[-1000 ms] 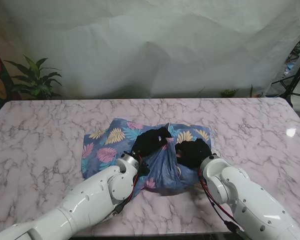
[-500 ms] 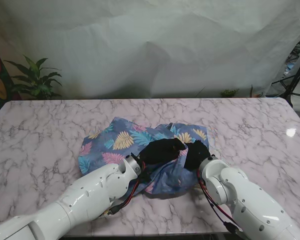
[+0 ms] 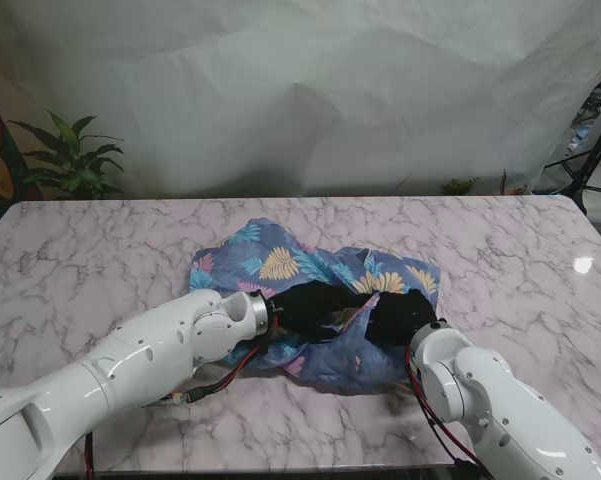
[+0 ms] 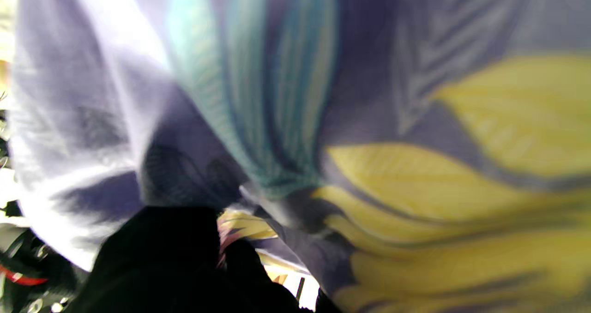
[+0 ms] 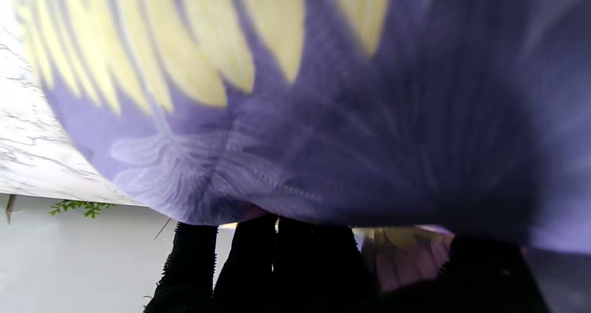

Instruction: Put a pillowcase on a pillow

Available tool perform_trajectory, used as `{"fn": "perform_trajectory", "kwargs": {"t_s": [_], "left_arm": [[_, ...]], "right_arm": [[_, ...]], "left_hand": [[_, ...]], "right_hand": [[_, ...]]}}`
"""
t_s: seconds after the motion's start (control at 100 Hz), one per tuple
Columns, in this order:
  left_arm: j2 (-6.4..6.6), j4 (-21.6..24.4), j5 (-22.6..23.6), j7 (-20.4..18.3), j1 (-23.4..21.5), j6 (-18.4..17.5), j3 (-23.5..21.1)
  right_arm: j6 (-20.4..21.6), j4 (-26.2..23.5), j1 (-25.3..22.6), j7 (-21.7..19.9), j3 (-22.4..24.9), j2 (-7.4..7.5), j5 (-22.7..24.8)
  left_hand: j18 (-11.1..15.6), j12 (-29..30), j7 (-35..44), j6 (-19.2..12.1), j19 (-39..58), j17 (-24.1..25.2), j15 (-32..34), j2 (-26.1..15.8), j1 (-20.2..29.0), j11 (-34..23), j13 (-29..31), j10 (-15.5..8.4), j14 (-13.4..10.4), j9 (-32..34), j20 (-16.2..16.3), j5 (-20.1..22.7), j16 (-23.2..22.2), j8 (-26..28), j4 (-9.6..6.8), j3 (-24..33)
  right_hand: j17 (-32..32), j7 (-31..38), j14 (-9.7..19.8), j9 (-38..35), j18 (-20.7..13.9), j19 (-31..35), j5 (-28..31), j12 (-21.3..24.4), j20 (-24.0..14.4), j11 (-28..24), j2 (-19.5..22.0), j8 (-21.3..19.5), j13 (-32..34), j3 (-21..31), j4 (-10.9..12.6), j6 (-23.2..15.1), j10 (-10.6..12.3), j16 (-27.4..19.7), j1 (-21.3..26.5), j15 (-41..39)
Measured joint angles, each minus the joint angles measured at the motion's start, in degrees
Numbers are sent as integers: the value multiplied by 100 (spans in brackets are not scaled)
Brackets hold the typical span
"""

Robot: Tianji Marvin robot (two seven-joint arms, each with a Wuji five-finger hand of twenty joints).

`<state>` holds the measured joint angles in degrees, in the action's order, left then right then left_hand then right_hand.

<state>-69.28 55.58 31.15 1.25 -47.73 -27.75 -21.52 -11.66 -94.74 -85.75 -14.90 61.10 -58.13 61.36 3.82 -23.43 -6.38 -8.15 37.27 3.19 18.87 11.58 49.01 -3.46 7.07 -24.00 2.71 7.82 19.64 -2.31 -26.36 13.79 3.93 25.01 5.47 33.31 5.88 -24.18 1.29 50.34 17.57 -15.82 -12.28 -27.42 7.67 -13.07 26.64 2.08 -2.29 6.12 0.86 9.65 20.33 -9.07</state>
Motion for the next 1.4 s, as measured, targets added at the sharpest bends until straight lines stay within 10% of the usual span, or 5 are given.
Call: {"fn": "perform_trajectory", "kwargs": {"t_s": [0.07,0.12,0.18,0.65,1.4], "left_arm": [[123,223,49,-220,8,156,-21],[172,259,98,-335,11,258,-45],[206,264,209,-499,11,403,-48],[294,332,186,-738,-69,305,-219],[413,1384,2025,1950,-1692,807,-2276]], "right_arm": [[-74,-209,-133,-42,77,-2,64],[-82,-385,-208,-73,118,-4,180],[-82,-735,-279,-120,148,-27,436],[-269,-1054,14,184,165,-223,772],[235,183,271,567,-140,-125,671]], "left_hand": [[0,311,-731,-223,-65,23,-193,-17,-41,233,-65,-57,0,-116,-2,-5,3,-4,-1,-119],[-173,324,14,1245,-66,34,-407,-108,-55,200,-132,2239,301,-64,-2,323,111,203,-1,-218],[-213,366,1220,1698,-197,88,-560,-208,-55,224,-192,2994,351,-60,-3,878,150,434,-2,-221],[-213,460,1842,1530,-512,127,-837,-547,56,209,-246,3075,369,-69,-74,944,165,482,-163,-719],[-806,778,2113,1857,-61,-85,-966,-113,-255,204,-230,3518,860,-55,-51,1098,108,626,-163,-446]], "right_hand": [[48,-10,-33,-87,3,58,121,1,0,0,-67,1,71,-31,0,77,-68,2,3,-10],[61,96,-38,-109,9,65,80,1,0,0,-65,4,176,1,0,-481,21,2,11,-17],[75,87,-38,-179,10,66,89,-24,0,-25,-175,-46,178,54,0,-1081,287,17,14,-28],[215,78,-31,-485,-2,66,96,-33,0,-39,-299,-46,324,107,0,-1390,369,53,34,-62],[142,32,29,-158,-2,66,-197,-19,0,-37,-299,-54,304,276,0,-1394,460,56,37,-64]]}}
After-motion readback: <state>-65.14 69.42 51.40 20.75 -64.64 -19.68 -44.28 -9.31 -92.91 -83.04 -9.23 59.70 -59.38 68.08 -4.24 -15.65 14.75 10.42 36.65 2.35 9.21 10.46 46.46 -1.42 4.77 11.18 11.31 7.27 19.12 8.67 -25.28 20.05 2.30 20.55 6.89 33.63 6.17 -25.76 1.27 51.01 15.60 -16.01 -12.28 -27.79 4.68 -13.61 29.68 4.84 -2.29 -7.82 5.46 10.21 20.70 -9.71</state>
